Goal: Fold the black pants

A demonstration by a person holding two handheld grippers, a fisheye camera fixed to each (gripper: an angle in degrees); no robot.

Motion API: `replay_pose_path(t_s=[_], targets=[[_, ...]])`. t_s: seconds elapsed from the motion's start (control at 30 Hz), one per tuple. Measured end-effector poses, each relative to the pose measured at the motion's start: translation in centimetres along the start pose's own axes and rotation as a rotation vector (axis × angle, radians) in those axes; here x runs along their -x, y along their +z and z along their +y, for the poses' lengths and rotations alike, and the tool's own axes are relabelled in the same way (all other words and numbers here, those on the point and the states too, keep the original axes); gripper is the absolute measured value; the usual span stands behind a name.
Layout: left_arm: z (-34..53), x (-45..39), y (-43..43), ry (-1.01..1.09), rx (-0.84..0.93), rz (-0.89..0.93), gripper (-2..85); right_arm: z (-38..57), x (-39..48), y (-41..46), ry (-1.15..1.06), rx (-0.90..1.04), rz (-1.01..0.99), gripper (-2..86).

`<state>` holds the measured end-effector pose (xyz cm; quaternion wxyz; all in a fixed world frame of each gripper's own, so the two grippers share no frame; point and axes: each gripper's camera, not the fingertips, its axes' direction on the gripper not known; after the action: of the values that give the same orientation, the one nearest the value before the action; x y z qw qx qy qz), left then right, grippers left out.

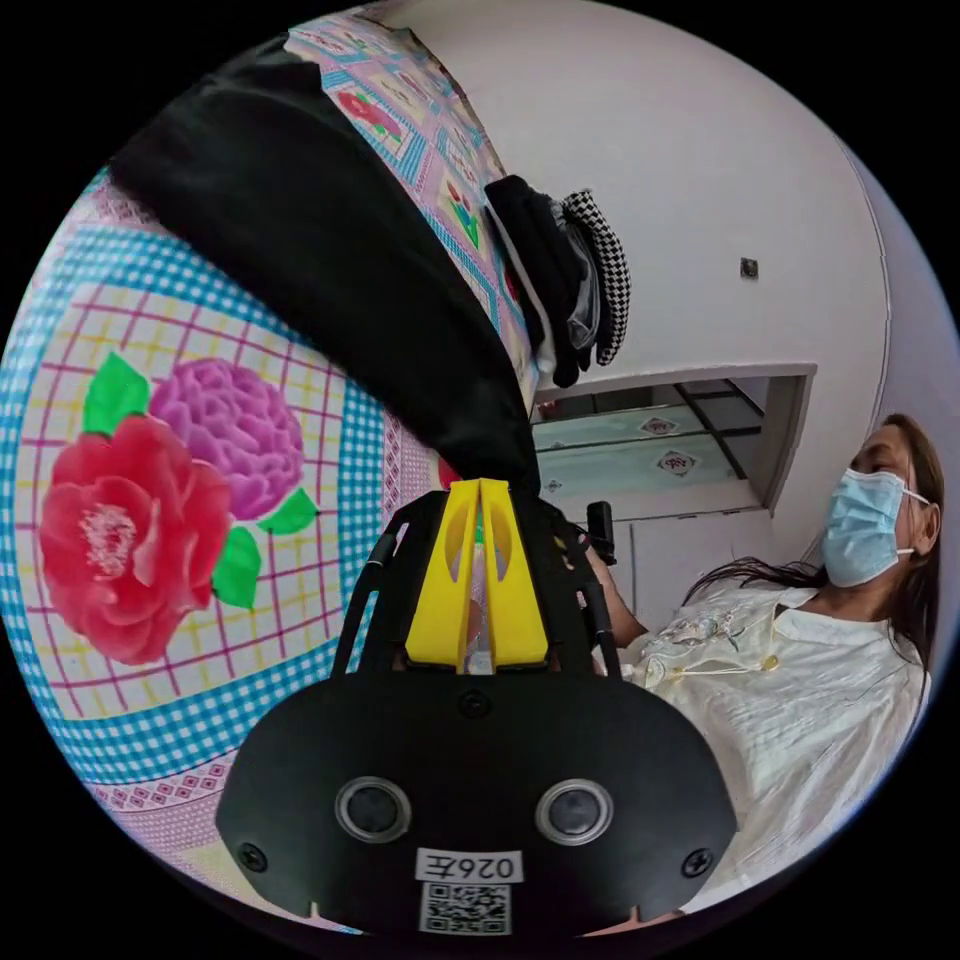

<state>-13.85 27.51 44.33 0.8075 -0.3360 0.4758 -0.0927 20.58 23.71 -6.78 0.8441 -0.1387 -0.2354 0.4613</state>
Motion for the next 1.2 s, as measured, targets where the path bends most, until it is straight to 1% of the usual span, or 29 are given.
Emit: replay_pose_path(t_s=[0.17, 0.3, 0.4, 0.47, 0.53, 0.63, 0.67, 0.7, 0.77, 0.83, 0.9, 0.97, 1.03, 1.1, 1.2], targets=[[2.9, 0.0, 5.2, 0.014, 0.099, 0.119, -1.0, 0.5, 4.0, -0.7, -0.147, -0.003, 0.148, 3.0], [5.1, -0.8, 6.3, 0.067, 0.118, 0.088, -0.9, 3.0, 7.7, -2.6, -0.233, -0.098, 0.334, 4.1], [6.9, -1.1, 6.8, 0.074, 0.082, 0.083, -0.5, 3.6, 9.2, -2.5, -0.319, -0.073, 0.443, 5.1], [8.0, -1.0, 7.7, 0.059, 0.062, 0.076, 0.5, 3.0, 9.6, -2.3, -0.372, -0.082, 0.475, 5.8], [8.5, -1.0, 8.9, 0.037, 0.050, 0.059, 2.9, 1.4, 9.2, -1.8, -0.407, -0.078, 0.468, 6.4], [8.9, -1.4, 11.3, -0.015, 0.022, 0.046, 5.5, -3.2, 7.3, -0.1, -0.441, 0.037, 0.364, 7.5], [8.9, -1.9, 12.4, -0.028, 0.015, 0.032, 5.9, -4.9, 6.7, 0.7, -0.468, 0.107, 0.307, 5.1], [9.0, -2.2, 12.9, -0.036, 0.012, 0.015, 6.1, -6.2, 6.4, 1.1, -0.499, 0.156, 0.290, 2.9], [9.8, -3.2, 14.8, -0.095, -0.026, -0.068, 6.7, -7.7, 6.8, 0.8, -0.558, 0.193, 0.250, 0.6], [10.5, -3.8, 16.2, -0.151, -0.056, -0.128, 7.3, -9.2, 7.4, 0.0, -0.612, 0.201, 0.157, -0.3], [11.3, -4.3, 17.2, -0.206, -0.119, -0.149, 7.6, -12.0, 8.1, -0.4, -0.664, 0.249, 0.034, -0.6], [12.2, -4.9, 18.5, -0.274, -0.220, -0.151, 8.3, -13.9, 8.4, 0.3, -0.724, 0.310, 0.021, -0.4], [12.5, -5.3, 19.6, -0.300, -0.266, -0.147, 9.1, -15.2, 7.9, 1.4, -0.777, 0.383, 0.071, 0.3], [12.5, -5.6, 21.0, -0.316, -0.279, -0.138, 10.8, -16.1, 6.3, 2.1, -0.786, 0.459, 0.082, 1.5], [12.3, -6.0, 23.0, -0.334, -0.288, -0.117, 13.0, -16.9, 4.5, 1.3, -0.759, 0.485, 0.064, 3.5]])
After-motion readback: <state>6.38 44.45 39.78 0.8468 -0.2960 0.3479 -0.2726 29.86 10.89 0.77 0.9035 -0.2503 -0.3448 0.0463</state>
